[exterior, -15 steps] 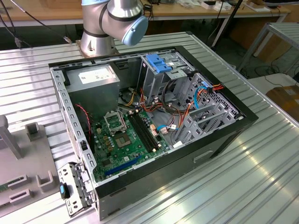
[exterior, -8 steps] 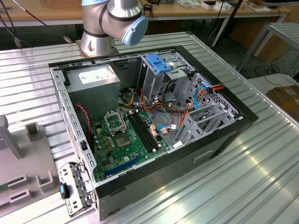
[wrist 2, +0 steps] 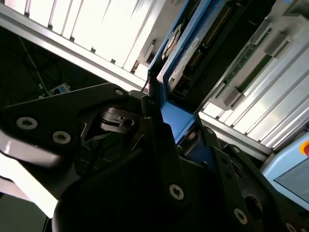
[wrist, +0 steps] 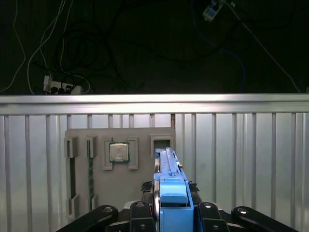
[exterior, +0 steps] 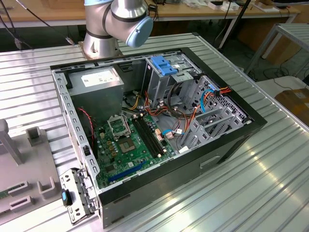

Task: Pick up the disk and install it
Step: 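Pick up the disk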

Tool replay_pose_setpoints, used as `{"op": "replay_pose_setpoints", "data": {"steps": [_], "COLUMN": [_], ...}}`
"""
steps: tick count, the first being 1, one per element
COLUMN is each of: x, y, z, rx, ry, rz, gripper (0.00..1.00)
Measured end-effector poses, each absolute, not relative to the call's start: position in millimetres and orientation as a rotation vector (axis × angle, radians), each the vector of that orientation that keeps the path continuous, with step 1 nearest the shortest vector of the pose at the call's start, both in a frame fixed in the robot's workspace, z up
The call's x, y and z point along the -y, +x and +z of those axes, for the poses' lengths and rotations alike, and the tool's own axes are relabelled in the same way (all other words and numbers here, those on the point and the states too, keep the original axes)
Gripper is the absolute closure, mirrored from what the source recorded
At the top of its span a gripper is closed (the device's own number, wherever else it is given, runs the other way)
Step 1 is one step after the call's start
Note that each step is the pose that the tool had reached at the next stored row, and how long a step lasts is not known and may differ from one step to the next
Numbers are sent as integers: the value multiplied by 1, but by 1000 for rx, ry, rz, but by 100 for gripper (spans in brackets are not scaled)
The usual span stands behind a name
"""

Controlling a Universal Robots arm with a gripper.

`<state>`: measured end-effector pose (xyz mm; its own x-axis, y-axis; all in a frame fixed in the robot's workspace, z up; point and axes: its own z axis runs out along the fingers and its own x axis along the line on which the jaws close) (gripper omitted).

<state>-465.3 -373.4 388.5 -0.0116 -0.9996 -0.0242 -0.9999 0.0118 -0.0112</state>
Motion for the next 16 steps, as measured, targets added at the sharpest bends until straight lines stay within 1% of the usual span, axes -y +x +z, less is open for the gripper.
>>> {"op": "replay_pose_setpoints", "data": {"steps": [16], "x": [373], "y": [-465], "z": [398], "rx": [-2217], "ry": [-2191], "rz": [14], "gripper": [63]}}
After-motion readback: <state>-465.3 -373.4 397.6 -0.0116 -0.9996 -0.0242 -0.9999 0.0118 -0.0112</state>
